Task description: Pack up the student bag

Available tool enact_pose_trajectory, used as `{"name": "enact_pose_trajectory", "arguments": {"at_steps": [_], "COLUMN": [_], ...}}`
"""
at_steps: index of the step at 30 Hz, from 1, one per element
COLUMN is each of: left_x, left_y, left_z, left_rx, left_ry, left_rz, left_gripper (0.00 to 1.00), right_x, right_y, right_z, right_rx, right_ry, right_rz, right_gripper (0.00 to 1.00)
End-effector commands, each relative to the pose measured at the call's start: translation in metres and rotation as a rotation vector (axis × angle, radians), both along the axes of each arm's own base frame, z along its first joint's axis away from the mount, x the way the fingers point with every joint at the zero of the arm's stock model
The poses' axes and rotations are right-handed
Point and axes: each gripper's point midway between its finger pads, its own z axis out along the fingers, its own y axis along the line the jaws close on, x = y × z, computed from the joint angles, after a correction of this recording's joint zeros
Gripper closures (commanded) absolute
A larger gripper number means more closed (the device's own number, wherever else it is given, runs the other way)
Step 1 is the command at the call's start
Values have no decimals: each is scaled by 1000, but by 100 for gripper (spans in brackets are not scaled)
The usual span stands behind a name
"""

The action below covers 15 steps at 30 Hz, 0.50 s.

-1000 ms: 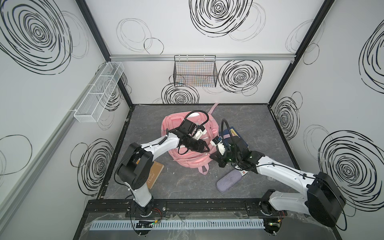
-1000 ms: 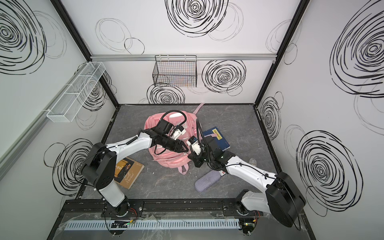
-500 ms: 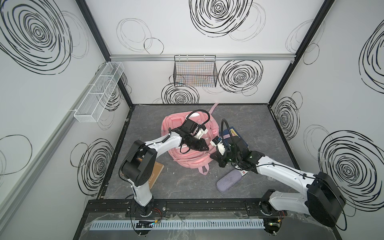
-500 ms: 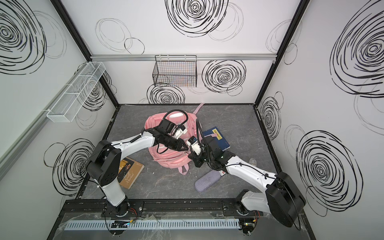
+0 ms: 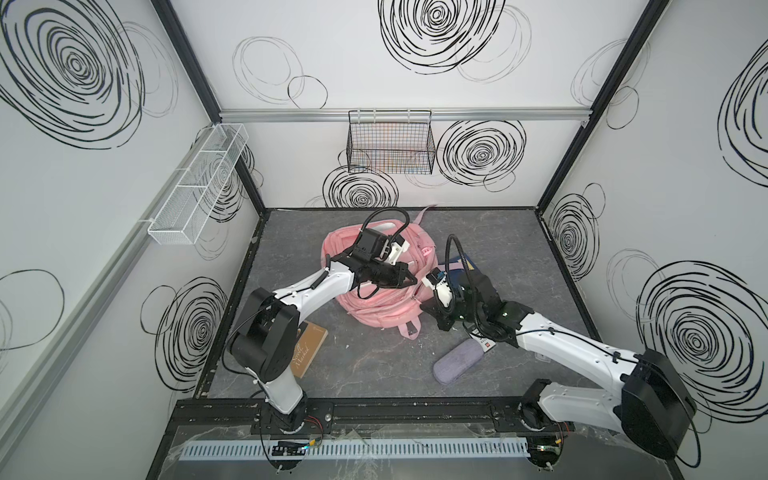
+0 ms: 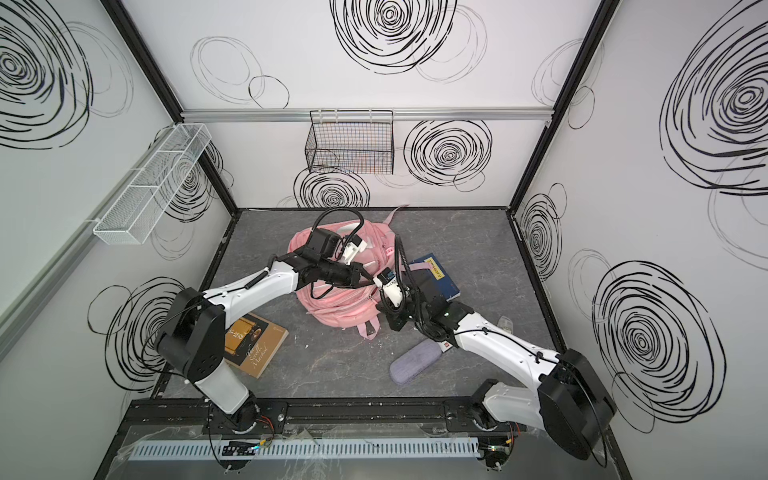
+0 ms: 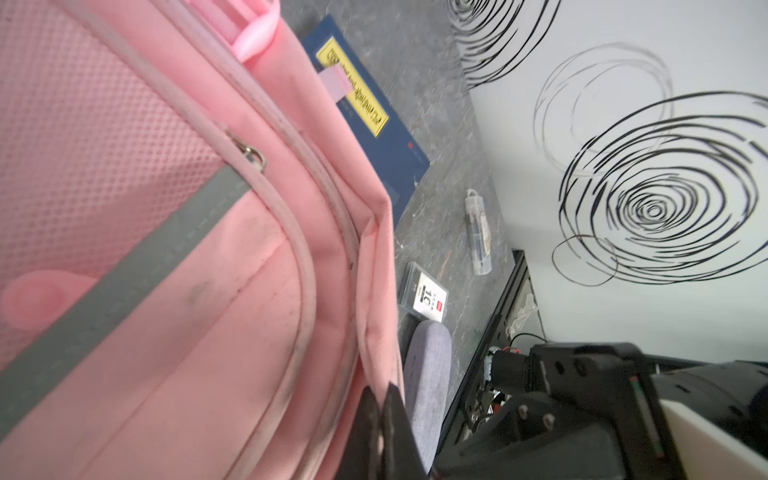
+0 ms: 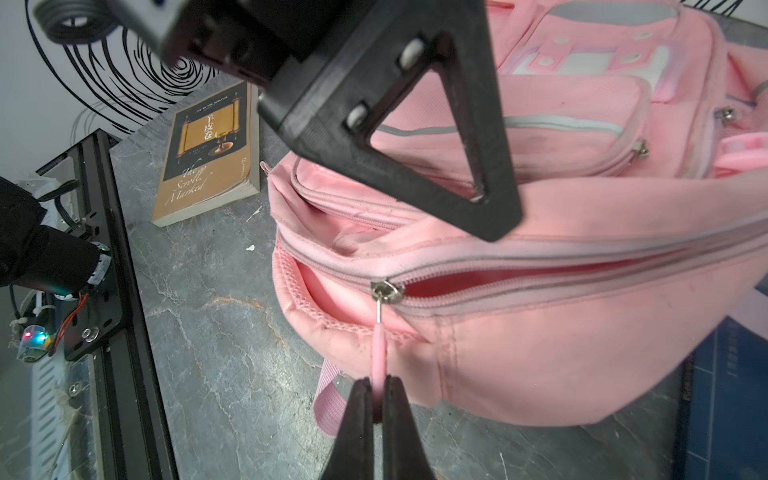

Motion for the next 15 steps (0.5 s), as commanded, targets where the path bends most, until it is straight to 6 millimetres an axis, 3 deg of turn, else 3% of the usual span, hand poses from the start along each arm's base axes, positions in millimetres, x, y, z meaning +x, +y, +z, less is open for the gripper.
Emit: {"name": "enact_pose_trajectory", "arguments": {"at_steps": [1,15], "left_x": [23,32], "left_y": [-3,-3], "left_z": [54,98], "left_rx": [-148,-269], "left_ry": [-133,-175], "left_rz": [72,176], "left_gripper": [100,100], "right_x": [-8,-33], "right_y": [15,80], "right_z": [21,19], "right_rx": [45,114], "right_ry": [-46,-3], "right_rz": [52,169], "right_gripper": [100,100]}}
